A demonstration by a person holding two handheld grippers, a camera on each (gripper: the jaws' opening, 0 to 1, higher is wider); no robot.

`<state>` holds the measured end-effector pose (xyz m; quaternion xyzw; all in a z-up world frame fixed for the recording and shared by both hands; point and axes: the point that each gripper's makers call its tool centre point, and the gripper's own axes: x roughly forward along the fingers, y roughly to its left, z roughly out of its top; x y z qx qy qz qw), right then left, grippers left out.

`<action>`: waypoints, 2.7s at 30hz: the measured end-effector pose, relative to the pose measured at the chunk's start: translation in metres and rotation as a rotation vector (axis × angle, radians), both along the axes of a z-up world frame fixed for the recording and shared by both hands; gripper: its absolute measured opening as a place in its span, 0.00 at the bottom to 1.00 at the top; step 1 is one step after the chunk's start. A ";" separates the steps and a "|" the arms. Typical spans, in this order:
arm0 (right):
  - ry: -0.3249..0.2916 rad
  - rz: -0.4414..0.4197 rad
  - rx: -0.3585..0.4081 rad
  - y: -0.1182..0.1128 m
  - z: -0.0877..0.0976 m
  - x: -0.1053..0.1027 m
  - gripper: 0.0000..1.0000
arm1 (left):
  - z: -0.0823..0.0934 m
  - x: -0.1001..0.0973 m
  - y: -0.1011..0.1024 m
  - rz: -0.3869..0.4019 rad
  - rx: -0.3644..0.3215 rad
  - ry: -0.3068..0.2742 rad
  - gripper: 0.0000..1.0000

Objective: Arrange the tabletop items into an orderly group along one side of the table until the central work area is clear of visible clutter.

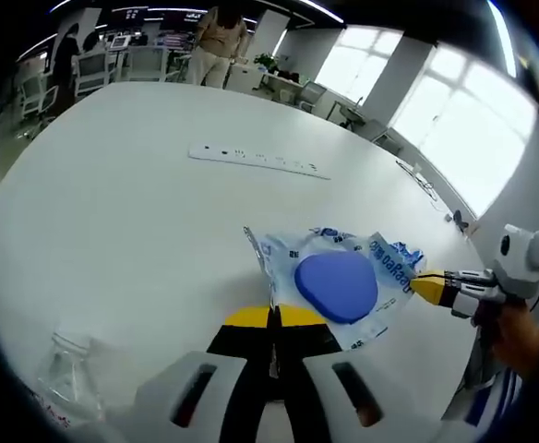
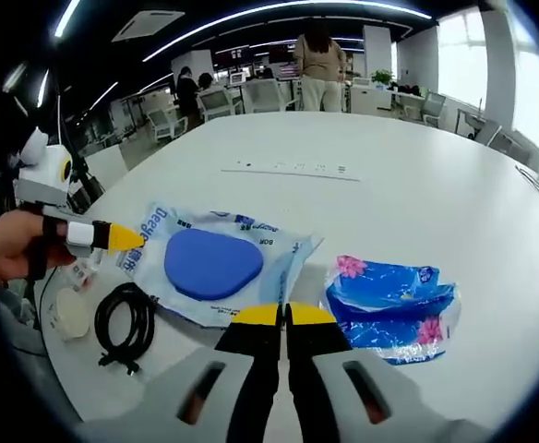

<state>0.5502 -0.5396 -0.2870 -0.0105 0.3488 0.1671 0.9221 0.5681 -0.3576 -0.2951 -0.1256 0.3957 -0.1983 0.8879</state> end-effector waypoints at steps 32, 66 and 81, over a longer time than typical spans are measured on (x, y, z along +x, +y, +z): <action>0.034 -0.001 -0.001 -0.003 -0.022 0.003 0.00 | -0.024 0.005 -0.001 0.039 -0.046 0.048 0.00; 0.031 -0.013 0.006 -0.005 -0.016 0.001 0.07 | -0.020 0.003 0.001 0.046 -0.058 0.019 0.20; 0.001 -0.005 0.003 0.000 -0.001 -0.003 0.11 | -0.008 0.003 0.004 0.030 -0.051 -0.012 0.27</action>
